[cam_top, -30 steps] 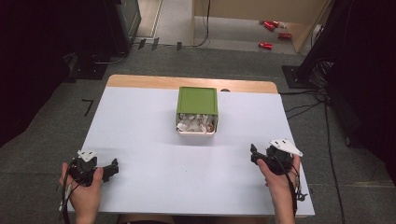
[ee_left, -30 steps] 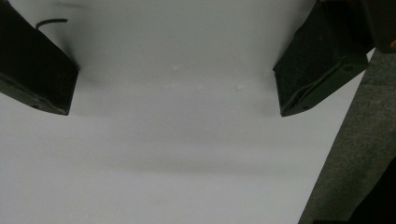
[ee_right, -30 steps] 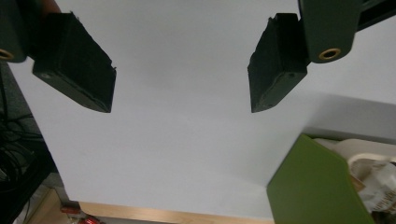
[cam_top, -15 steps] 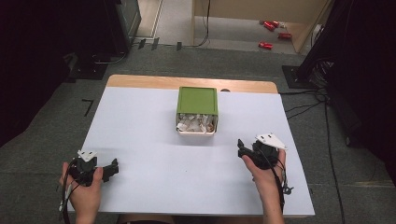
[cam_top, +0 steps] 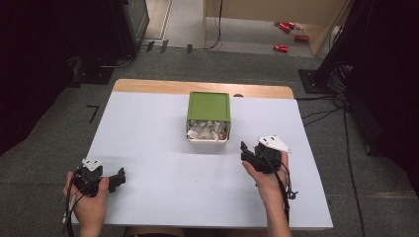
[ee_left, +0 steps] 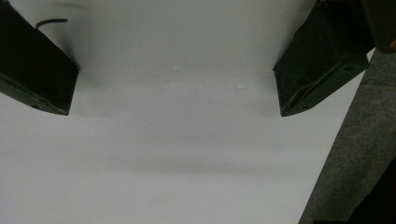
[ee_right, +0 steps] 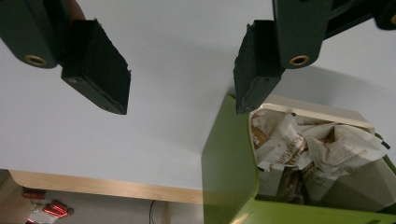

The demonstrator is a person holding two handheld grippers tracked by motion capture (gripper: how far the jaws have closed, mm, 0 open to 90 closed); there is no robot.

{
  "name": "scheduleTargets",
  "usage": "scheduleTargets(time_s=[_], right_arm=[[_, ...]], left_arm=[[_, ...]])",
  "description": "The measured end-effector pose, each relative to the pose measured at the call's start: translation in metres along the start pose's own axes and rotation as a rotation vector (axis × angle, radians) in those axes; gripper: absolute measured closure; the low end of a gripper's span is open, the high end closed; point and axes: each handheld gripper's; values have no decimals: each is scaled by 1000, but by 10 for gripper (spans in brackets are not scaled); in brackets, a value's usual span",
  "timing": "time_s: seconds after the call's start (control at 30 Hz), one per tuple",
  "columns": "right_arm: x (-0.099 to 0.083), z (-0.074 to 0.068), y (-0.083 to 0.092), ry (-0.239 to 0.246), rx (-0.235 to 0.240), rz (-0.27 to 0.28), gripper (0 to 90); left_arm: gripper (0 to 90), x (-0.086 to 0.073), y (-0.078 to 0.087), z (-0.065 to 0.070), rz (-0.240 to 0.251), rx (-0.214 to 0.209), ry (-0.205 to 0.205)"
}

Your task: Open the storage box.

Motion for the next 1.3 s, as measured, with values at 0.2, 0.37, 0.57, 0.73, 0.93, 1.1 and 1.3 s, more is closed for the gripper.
scheduleTargets(time_s=[0.2,0.37,0.57,0.73,0.93,1.1,1.3], right_arm=[[3,-11,-7,15,30,3,441],[5,-22,-15,20,63,3,494],[7,-29,-24,30,60,6,576],[8,-36,-29,49,74,25,603],[10,-42,-37,11,111,57,643],[12,-45,-46,-31,85,58,676],[12,-47,-56,-48,45,21,731]], left_arm=[[0,0,0,0,0,0,0],[0,0,0,0,0,0,0],[0,0,0,0,0,0,0],[0,0,0,0,0,0,0],[0,0,0,0,-1,-1,0],[0,0,0,0,-1,-1,0],[0,0,0,0,-2,0,-1]])
Point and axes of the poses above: each handheld gripper's, and its own axes: y roughly backward along the jaws, x roughly out of its top, z roughly to its right, and after that the axes turned 4 degrees about -z, right-handed
